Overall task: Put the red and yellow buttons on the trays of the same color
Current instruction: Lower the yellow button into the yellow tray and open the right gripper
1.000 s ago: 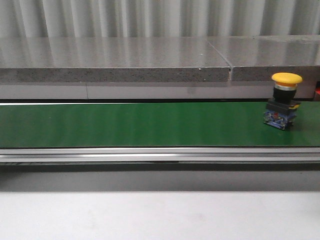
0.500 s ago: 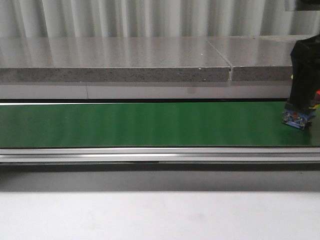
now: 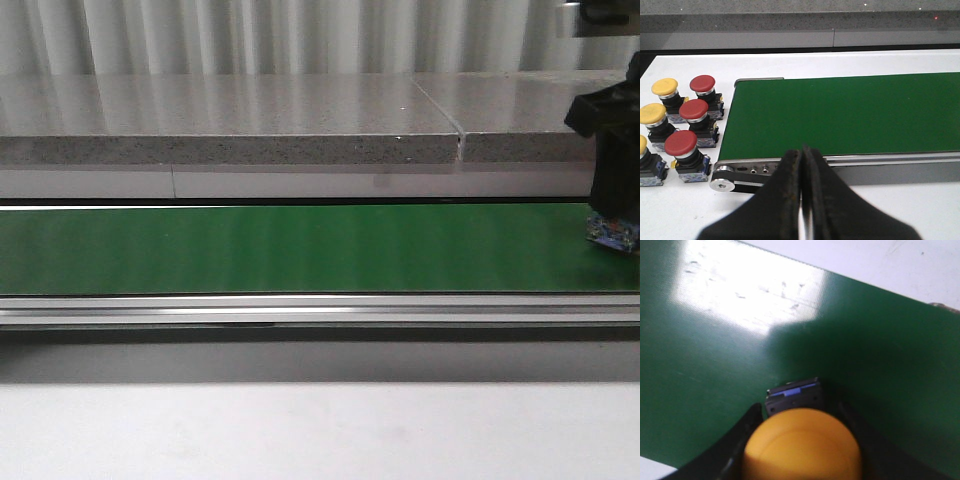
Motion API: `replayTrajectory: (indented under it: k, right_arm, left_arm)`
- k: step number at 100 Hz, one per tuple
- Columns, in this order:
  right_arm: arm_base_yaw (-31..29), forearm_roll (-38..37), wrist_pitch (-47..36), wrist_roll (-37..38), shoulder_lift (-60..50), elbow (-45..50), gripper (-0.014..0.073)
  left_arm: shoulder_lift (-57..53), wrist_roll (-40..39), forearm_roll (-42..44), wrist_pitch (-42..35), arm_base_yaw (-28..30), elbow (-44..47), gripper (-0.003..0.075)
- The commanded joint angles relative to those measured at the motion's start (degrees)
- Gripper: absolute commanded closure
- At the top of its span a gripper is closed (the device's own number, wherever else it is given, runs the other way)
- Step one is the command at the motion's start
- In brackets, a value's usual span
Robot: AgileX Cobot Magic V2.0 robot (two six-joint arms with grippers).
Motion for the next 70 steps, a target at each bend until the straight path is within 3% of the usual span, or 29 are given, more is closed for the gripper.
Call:
replayTrajectory:
  k: [1,28,53,70]
  right_arm:
    - [-0.12,0.02,1.56,-0.53,-3.01,-3.77,0.0497]
    - [-5.76,-0.75,4.7,0.95,-8.53,-3.95,0.0497]
    - [-21.39,-0.75,6.53,3.1,-10.92,-3.89,0.0497]
    - [-31.61,-0.75,1.2,6.18,-10.92,-0.37,0.0497]
  left_arm:
    - [0.5,-0.05,-0.76,-4.38,-0.44,-1.68,0.074]
    - [0.5,-0.05,-0.76,-4.38,-0.44,-1.68,0.074]
    - [0.5,-0.05,-0.76,-4.38,-0.44,-1.68,0.074]
    - [0.5,-0.05,-0.76,-4.38,-0.44,-1.68,0.074]
